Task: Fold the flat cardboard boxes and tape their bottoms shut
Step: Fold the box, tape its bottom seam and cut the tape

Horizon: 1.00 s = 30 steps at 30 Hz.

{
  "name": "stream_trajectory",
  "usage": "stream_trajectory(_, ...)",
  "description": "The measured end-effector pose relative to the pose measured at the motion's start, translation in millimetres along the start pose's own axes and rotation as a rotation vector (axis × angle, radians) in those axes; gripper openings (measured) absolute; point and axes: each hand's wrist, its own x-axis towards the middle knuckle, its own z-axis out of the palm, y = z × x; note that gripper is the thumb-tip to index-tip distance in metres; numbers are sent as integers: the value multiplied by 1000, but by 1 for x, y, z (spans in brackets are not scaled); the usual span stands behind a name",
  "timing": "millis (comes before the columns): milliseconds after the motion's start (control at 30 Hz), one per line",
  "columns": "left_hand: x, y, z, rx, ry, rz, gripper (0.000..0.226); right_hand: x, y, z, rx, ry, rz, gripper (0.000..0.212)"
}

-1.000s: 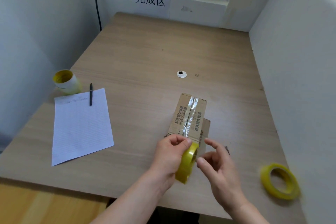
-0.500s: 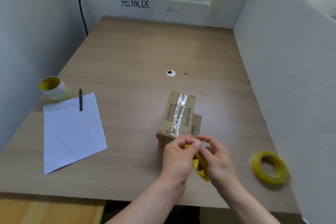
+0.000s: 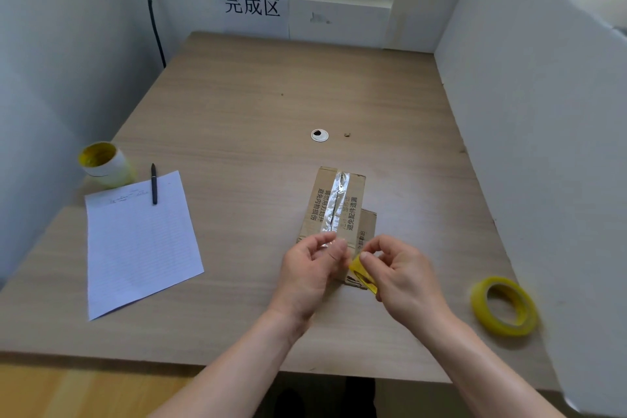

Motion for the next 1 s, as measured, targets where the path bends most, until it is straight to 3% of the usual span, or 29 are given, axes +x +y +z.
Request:
stream_trajectory(200,8,7,-3,366,-79,119,7,-1,-3,0,-177,-40,-55,7)
stream_trajectory(433,6,-6,-20,622,-84,249,16,-11,-5,5,-132,-134,-49,4)
stream_trajectory(567,0,-20,-39,587,2,204,18,-20,4,-4,289,-426,105,51)
stream_trajectory(667,-4,-28,-49,593,61,217,22,-24,15,-13,421,-481,155,60)
stream_trajectory(700,-3,-29,-51,613,92,248,23,-24,17,-15,312,-435,129,57)
stream_trajectory(800,7,-29,-56,673,195,320,27,-17,15,-13,-439,-189,-64,48)
stream_trajectory(833,13,-29,-56,690,217,336,28,-12,12,-11,-571,-101,-99,49)
stream_trajectory(1000,47,-32,-63,755,315,485,23,13,18,12,-645,6,-217,49)
